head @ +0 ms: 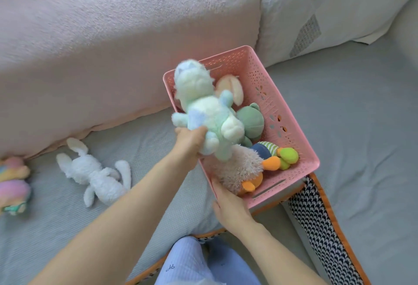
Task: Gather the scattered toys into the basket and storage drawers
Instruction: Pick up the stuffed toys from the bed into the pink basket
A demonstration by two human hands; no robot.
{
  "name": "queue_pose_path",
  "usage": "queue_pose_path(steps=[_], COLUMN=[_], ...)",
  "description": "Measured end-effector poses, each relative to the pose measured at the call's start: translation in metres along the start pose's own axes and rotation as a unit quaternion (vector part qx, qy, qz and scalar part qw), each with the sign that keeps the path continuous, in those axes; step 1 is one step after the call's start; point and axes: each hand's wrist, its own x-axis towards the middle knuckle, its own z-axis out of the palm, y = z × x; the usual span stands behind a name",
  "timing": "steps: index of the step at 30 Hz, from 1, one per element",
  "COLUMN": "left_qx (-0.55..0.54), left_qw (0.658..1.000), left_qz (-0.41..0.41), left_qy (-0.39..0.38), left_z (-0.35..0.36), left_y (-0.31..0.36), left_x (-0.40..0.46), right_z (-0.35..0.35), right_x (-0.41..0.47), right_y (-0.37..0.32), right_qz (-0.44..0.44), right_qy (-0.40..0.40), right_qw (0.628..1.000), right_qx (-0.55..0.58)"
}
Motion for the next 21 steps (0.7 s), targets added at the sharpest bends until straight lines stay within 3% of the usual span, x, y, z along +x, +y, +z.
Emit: queue_pose_path(steps=[2, 4, 6, 8, 10, 11, 12, 14, 19, 21], left_qx=[0.063, 0.25, 0.469, 0.535, 0.573, 0.621, 0.679, 0.769, 0.884, 0.911], left_qw=[0.997, 0.966, 0.869, 0.785, 0.69, 0.632, 0.578, 0.504, 0.371, 0.337], left_qz=[-0.029, 0.013, 0.128, 0.295, 0.442, 0.463, 0.448, 0.37, 0.237, 0.178], left_qy=[0.041, 0.06, 0.097, 0.108, 0.028, -0.03, -0.074, -0.132, -0.158, -0.156], left_z=[0.002, -0.005, -0.008, -0.002, 0.011, 0.017, 0.024, 0.032, 0.021, 0.006], left_y=[-0.014, -0.028, -0.036, -0.03, -0.017, -0.011, -0.007, -0.003, -0.005, -0.018], left_x=[0.005, 0.005, 0.005, 0.004, 0.01, 0.017, 0.023, 0.033, 0.051, 0.06], right_z=[-0.001, -0.002, -0.003, -0.003, -0.003, -0.002, -0.002, 0.0, 0.001, 0.004], right_x=[-0.004, -0.008, -0.007, -0.006, -0.006, -0.005, -0.004, -0.003, 0.002, 0.004], right_y=[0.003, 0.003, 0.004, 0.007, 0.009, 0.011, 0.013, 0.015, 0.018, 0.016], right_qz=[-0.02, -0.036, -0.043, -0.052, -0.062, -0.066, -0.069, -0.077, -0.095, -0.103], right_qy=[0.009, 0.012, 0.011, 0.008, 0.004, 0.003, 0.004, 0.002, -0.016, -0.036], right_qw=[1.0, 0.999, 0.999, 0.999, 0.998, 0.998, 0.998, 0.997, 0.995, 0.994], right_qx=[0.01, 0.007, -0.002, 0.001, 0.001, -0.001, -0.002, 0.004, 0.004, -0.004])
